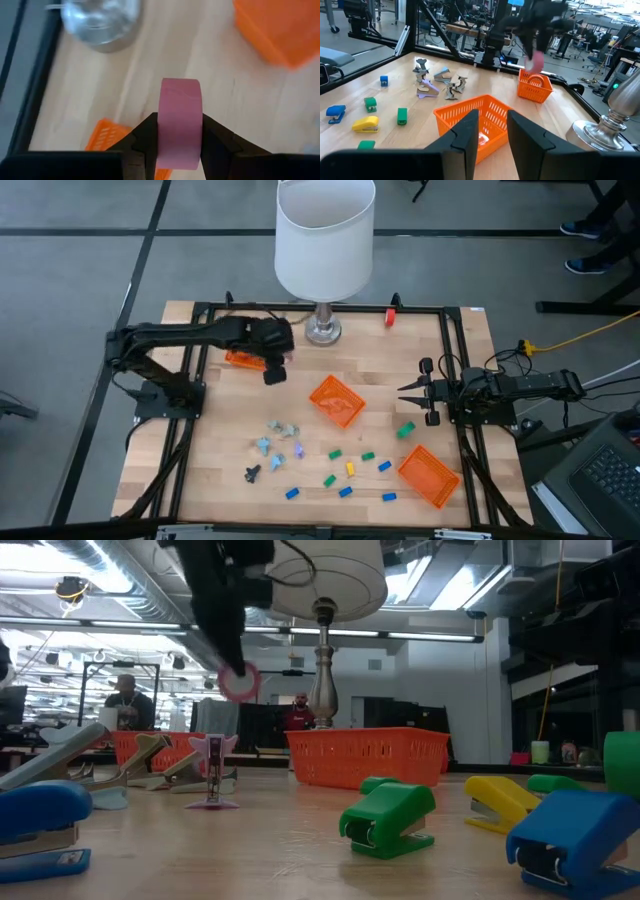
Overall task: Pick and place Stapler, Stapler remover, tape
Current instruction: Put the pink tape into the top orange bin
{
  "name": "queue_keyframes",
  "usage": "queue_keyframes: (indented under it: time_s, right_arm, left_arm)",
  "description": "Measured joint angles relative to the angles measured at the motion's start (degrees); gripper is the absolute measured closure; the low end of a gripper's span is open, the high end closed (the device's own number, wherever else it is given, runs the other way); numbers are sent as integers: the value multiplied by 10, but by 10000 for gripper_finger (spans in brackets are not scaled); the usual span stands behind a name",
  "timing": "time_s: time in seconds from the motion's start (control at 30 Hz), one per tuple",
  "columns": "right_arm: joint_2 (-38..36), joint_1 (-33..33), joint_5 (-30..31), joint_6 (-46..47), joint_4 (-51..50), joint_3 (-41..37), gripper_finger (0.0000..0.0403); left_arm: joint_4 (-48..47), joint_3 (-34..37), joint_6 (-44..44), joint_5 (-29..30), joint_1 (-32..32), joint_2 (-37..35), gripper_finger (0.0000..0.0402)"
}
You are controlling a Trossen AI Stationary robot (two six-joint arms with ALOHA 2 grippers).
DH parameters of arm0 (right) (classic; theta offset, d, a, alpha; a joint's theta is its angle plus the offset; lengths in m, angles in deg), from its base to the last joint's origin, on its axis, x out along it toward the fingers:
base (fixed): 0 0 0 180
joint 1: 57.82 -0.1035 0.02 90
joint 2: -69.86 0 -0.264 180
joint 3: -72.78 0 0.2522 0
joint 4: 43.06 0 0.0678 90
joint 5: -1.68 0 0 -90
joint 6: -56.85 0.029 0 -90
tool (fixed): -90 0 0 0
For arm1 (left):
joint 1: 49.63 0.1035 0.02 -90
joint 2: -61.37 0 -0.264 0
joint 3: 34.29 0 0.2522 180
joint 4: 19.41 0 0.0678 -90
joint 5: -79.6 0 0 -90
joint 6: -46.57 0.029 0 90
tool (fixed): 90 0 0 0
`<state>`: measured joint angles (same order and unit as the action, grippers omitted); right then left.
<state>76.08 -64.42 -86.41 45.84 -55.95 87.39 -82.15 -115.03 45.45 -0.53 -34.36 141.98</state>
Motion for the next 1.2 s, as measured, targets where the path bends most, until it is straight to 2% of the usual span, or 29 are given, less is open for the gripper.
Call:
queue_keyframes:
  time_s: [0.17,0.33,0.87,1.0,1.2]
  right_arm:
    - [0,0,0,0,0,0,297]
    - [0,0,0,0,0,0,297]
    - [0,0,0,0,0,0,297]
    - [0,0,0,0,0,0,297]
    - [0,0,0,0,0,0,297]
  left_arm:
    - [2,9,-122,83,3,-53,297]
    - [0,55,-191,135,3,-105,291]
    - [13,207,-339,219,3,-234,294]
    - [14,234,-365,240,7,-254,291]
    - [14,254,-377,241,36,-264,292]
